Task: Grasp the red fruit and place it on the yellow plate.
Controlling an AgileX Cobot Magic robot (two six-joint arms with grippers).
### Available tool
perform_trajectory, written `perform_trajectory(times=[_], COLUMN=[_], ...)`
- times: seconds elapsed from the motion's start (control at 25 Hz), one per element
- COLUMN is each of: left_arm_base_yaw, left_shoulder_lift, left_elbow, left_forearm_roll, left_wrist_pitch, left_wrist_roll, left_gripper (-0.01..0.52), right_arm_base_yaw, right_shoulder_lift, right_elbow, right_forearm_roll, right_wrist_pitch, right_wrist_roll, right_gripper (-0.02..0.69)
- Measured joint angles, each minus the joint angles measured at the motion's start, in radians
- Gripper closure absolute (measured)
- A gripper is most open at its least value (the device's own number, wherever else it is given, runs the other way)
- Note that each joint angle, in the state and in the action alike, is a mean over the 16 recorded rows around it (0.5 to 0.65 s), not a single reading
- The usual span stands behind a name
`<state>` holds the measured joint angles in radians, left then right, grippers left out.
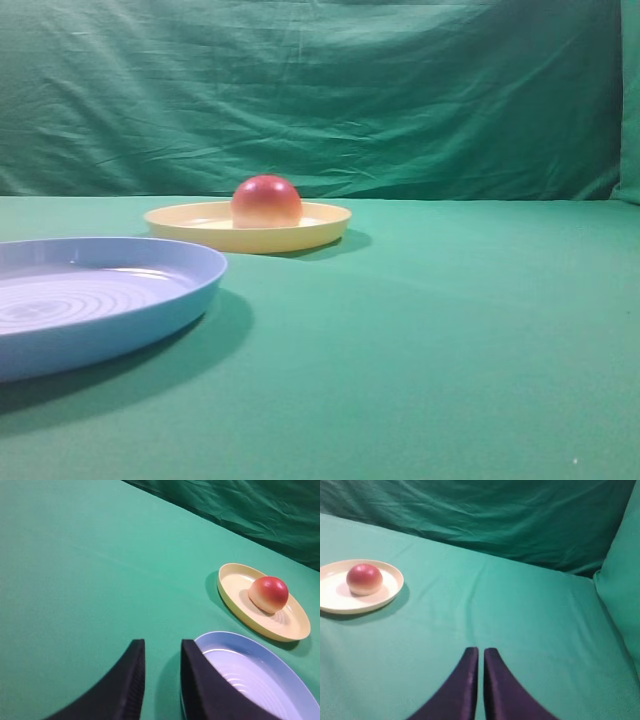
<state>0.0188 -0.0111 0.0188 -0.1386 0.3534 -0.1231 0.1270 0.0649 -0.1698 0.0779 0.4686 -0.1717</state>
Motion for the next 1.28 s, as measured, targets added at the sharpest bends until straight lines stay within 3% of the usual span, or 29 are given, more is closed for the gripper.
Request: perform_trajectory(times=[0.44,1.28], left_arm_base_yaw=[0.0,0.0], left_shoulder_lift=[0.0,0.0], left_elbow=[0.0,0.0], left_forearm_roll=[-0.001,-0.001], left_wrist_pitch=[0.0,0.0], left_wrist_roll=[0.0,0.0], left_gripper=[0.357,0.357], right_arm_base_yaw=[-0.074,-0.078], right_shoulder_lift=[-0.077,-0.077], right_elbow=[0.184,0.194], right_forearm_roll=[0.027,0.029], right_wrist_pitch=[-0.081,-0.087], right_wrist_roll=[0.008,0.007], right_gripper=[0.665,0.665])
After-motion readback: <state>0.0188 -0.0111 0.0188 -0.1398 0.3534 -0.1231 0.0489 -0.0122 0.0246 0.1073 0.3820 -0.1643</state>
